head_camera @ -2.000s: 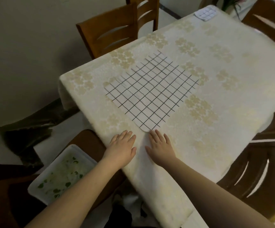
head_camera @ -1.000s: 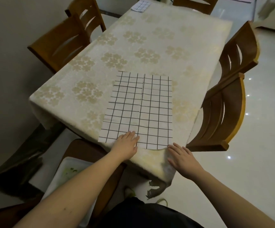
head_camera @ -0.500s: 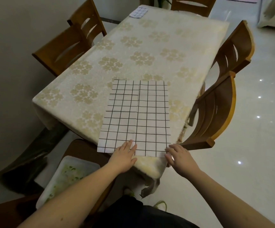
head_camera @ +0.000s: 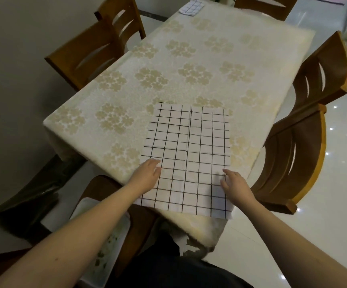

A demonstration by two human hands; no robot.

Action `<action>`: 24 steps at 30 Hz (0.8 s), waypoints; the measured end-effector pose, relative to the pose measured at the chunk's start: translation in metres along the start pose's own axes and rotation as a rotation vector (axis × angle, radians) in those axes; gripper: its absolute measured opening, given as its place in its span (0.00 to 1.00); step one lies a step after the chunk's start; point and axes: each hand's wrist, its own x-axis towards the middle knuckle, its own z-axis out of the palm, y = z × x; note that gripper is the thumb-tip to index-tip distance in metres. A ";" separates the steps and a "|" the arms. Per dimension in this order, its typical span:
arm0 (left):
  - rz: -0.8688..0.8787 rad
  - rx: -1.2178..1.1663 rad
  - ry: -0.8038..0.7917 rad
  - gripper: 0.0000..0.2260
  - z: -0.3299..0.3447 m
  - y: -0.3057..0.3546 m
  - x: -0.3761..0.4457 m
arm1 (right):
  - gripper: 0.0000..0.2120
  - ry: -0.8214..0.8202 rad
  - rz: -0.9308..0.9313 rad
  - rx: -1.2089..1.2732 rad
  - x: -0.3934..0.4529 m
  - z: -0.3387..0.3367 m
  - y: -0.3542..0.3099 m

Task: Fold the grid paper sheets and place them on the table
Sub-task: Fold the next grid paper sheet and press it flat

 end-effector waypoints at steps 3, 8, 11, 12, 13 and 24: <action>-0.163 -0.132 0.076 0.21 -0.020 -0.022 0.025 | 0.23 0.050 0.163 0.037 0.029 -0.008 -0.009; -0.333 -0.227 0.104 0.20 -0.038 -0.046 0.062 | 0.21 0.167 0.385 0.186 0.083 -0.013 -0.002; -0.423 -0.211 0.125 0.18 -0.038 -0.048 0.081 | 0.16 0.187 0.484 0.262 0.095 -0.020 -0.011; -0.448 -0.200 0.124 0.18 -0.038 -0.046 0.086 | 0.15 0.186 0.509 0.309 0.098 -0.020 -0.015; -0.471 -0.195 0.124 0.18 -0.038 -0.044 0.090 | 0.15 0.180 0.536 0.359 0.099 -0.021 -0.018; -0.629 -0.314 0.195 0.11 -0.031 -0.032 0.108 | 0.21 0.177 0.544 0.651 0.102 -0.030 -0.026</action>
